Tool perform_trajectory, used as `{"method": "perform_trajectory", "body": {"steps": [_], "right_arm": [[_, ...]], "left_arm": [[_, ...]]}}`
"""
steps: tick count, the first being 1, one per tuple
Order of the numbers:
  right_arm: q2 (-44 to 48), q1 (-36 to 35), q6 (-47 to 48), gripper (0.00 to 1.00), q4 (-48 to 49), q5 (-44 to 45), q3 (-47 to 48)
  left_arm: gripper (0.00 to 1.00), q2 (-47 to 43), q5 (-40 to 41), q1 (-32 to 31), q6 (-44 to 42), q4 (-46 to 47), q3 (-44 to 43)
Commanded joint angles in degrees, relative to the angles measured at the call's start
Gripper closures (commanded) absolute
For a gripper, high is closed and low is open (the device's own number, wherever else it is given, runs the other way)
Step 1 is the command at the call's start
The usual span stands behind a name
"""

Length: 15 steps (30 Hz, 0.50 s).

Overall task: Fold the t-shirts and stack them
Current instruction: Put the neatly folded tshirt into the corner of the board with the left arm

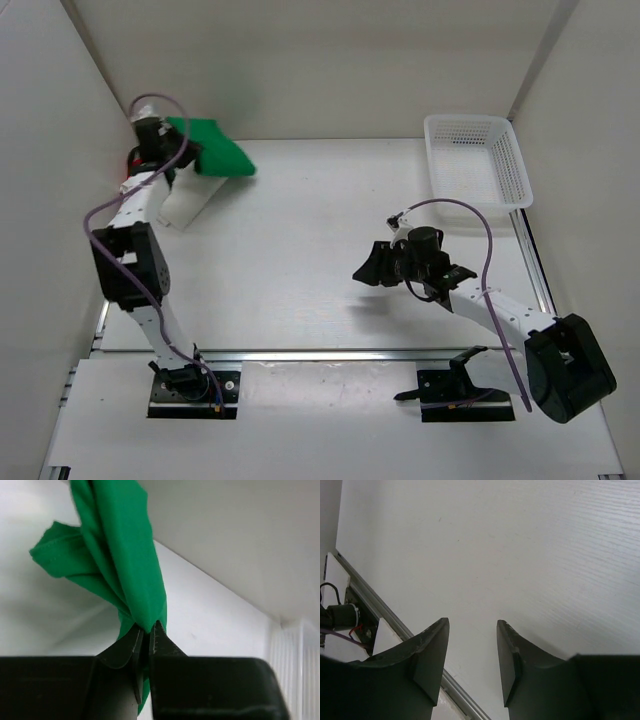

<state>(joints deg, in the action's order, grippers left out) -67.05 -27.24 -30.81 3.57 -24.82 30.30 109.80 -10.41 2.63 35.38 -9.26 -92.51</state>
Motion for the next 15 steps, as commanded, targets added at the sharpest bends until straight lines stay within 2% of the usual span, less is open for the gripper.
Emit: {"method": "perform_trajectory", "body": {"steps": [1, 2, 4, 5, 6, 8, 13, 15], "right_arm": [[-0.5, -0.6, 0.1, 0.58, 3.4, -2.7, 0.9], [-0.9, -1.1, 0.4, 0.58, 2.9, -3.0, 0.9], [-0.2, -2.2, 1.0, 0.59, 2.7, -3.0, 1.1], [-0.1, -2.7, 1.3, 0.58, 2.6, -3.0, 0.6], [0.4, -3.4, 0.9, 0.58, 2.4, -3.0, 0.4], [1.1, -4.2, 0.4, 0.58, 3.3, -3.3, -0.2], [2.2, -6.1, 0.5, 0.56, 2.7, -2.4, -1.8], [3.6, -6.4, 0.3, 0.51, 2.5, -2.0, -2.9]], "left_arm": [[0.85, -7.1, -0.5, 9.7, 1.5, 3.2, 11.2], [0.79, -8.5, -0.2, 13.2, 2.3, 6.2, 13.8], [0.58, -10.0, -0.9, 18.0, 4.2, 8.3, 22.0], [0.26, -10.4, -1.7, 21.1, 5.1, 10.7, 23.2], [0.11, -10.3, -3.0, 22.1, 5.8, 11.1, 25.6], [0.01, -10.9, -4.8, 25.7, 7.5, 11.8, 29.3], [0.01, -16.2, -1.7, 27.2, 8.0, 12.0, 37.2], [0.01, -17.5, -2.0, 27.3, 7.6, 11.3, 39.2]]}}
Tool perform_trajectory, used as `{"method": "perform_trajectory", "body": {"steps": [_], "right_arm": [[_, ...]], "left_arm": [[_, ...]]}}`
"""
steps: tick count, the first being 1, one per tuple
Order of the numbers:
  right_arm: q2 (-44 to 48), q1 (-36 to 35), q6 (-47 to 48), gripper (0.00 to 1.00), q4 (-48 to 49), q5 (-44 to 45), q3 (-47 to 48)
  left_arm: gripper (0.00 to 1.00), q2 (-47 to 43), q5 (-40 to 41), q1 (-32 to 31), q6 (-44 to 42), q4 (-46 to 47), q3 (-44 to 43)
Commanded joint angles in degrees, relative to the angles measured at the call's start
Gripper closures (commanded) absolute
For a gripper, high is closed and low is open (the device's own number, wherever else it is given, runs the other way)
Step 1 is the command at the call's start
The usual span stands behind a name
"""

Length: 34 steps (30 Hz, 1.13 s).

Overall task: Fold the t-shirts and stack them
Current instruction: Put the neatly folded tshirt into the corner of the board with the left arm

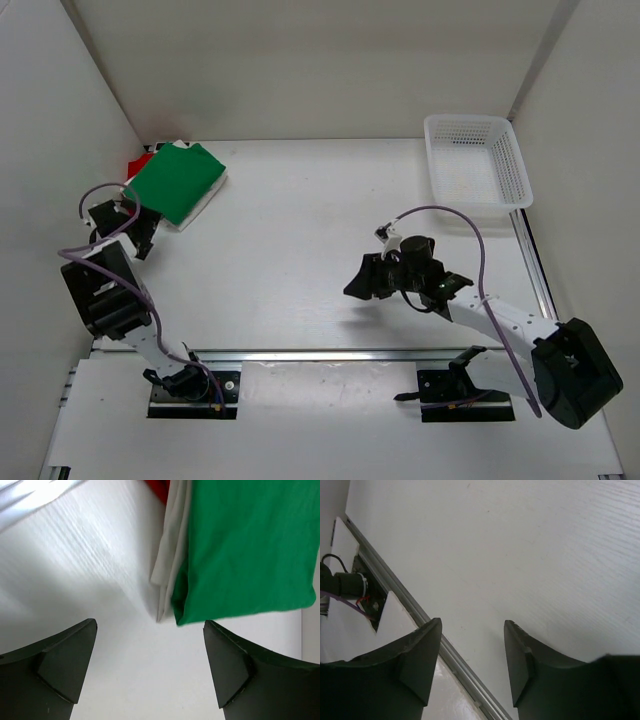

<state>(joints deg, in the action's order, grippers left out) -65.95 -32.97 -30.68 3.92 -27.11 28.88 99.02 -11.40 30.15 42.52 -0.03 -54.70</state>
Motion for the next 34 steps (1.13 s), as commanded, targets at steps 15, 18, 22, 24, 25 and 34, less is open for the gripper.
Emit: {"method": "perform_trajectory", "body": {"steps": [15, 18, 22, 24, 25, 34], "right_arm": [[6.4, -3.4, 1.9, 0.01, -1.2, 6.9, -5.9], [7.6, -3.5, 1.8, 0.01, -0.4, 6.5, -7.9], [8.1, -3.2, 2.5, 0.01, -0.8, 6.5, -8.3], [8.4, -3.5, 2.1, 0.01, -0.3, 6.8, -8.8], [8.4, -4.0, 2.0, 0.0, 0.0, 6.5, -9.3], [6.8, -3.4, 2.1, 0.01, 0.7, 6.0, -9.2]], "left_arm": [[0.01, -20.3, -6.3, -18.0, -6.4, -5.2, 15.4], [0.01, -29.0, -5.6, -21.8, -7.9, -5.1, 20.8], [0.01, -40.0, 5.9, -37.2, -10.7, -9.0, 26.0], [0.01, -47.5, 8.5, -42.3, -9.6, -8.5, 29.5], [0.02, -49.1, 7.9, -43.3, -9.1, -8.3, 32.2], [0.02, -60.3, 1.0, -37.5, -8.9, -11.6, 36.8]]}}
